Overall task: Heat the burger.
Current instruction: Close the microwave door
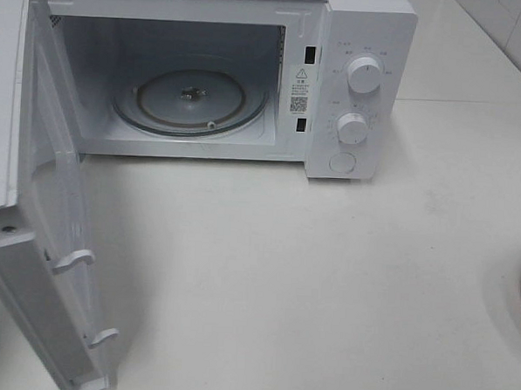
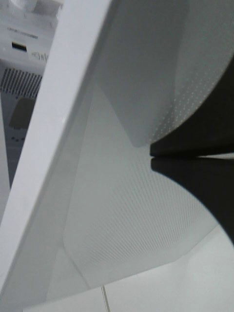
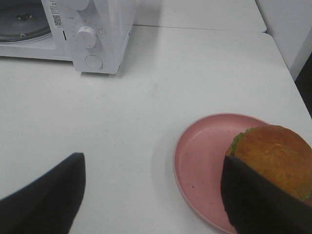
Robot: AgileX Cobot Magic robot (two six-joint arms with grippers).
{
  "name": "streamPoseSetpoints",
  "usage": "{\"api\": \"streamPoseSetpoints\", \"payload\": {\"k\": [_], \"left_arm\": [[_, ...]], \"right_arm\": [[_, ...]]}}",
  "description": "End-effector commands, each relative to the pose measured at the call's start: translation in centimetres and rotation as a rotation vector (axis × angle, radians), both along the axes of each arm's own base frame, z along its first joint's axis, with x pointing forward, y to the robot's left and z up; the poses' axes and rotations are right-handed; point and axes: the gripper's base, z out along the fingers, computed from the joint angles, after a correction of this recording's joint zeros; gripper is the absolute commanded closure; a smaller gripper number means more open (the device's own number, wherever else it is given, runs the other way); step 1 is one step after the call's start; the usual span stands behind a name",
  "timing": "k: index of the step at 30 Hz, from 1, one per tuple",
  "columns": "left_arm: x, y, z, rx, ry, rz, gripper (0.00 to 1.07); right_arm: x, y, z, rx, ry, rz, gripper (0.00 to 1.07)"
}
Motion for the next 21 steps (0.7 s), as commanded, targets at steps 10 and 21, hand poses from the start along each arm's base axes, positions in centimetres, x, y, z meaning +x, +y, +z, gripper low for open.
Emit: {"api": "streamPoseSetpoints", "payload": {"k": [10,21], "left_arm": [[1.5,-3.4,-0.9,-0.014,0.03,-0.057,1.07],[3.2,-8.4,-1.1,-0.031,0.031,-0.037,1.07]], "right_arm": [[-0.3,0.0,-0.1,-0.008,-0.026,-0.001,0.31],[-0.3,0.0,-0.1,-0.008,-0.026,-0.001,0.31]]}}
